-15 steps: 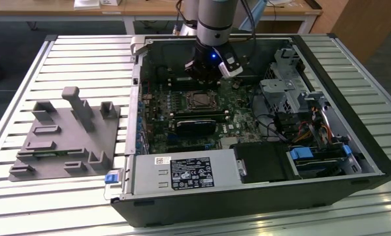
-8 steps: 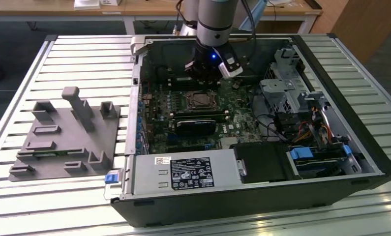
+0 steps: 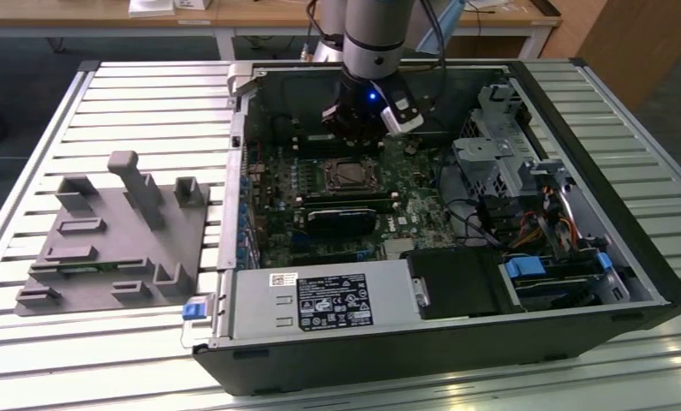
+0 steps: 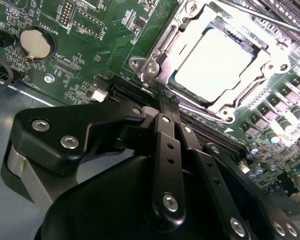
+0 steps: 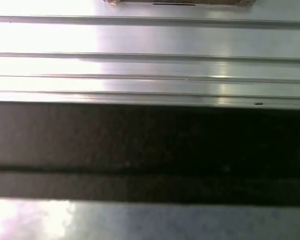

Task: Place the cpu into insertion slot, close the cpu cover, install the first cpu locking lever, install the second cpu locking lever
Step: 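Install the first cpu locking lever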

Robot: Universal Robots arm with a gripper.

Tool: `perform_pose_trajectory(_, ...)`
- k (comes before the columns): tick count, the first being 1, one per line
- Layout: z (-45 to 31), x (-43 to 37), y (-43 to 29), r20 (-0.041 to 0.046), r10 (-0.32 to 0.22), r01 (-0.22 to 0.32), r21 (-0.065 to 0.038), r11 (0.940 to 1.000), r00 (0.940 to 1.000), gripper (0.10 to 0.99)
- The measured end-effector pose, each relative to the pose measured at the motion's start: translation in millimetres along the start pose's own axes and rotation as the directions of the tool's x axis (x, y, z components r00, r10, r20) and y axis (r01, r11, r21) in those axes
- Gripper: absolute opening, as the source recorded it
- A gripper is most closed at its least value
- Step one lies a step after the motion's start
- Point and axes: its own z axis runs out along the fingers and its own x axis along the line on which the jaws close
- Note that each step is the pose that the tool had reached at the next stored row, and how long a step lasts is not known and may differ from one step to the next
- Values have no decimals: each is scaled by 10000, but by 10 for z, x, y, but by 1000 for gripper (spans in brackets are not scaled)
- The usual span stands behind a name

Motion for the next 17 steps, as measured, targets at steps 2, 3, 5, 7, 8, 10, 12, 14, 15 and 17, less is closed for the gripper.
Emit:
perform_pose_trajectory(2,9,0,-1,0,1,-1,68,10000,10000,106)
perform_pose_trajectory(3,13,0,-1,-1,1,-1,110,9999,10000,106)
perform_pose_trajectory(5,22,0,-2,-4,2,-2,197,9998,10000,106)
perform_pose_trajectory(7,33,-1,-3,-1,1,-1,257,9997,10000,106)
perform_pose_trajectory(8,38,-1,-3,-2,1,-1,288,9996,10000,106)
perform_pose_trajectory(10,46,-2,-3,-6,2,-2,346,9994,10000,106)
perform_pose_trajectory(12,55,-3,-2,-7,2,-2,363,9993,10000,106)
perform_pose_trajectory(14,57,-3,-1,-5,3,-3,362,9993,10000,106)
perform_pose_trajectory(15,57,-4,0,-3,3,-3,360,9994,10000,106)
perform_pose_trajectory(17,46,-4,3,3,2,-3,352,9994,10000,106)
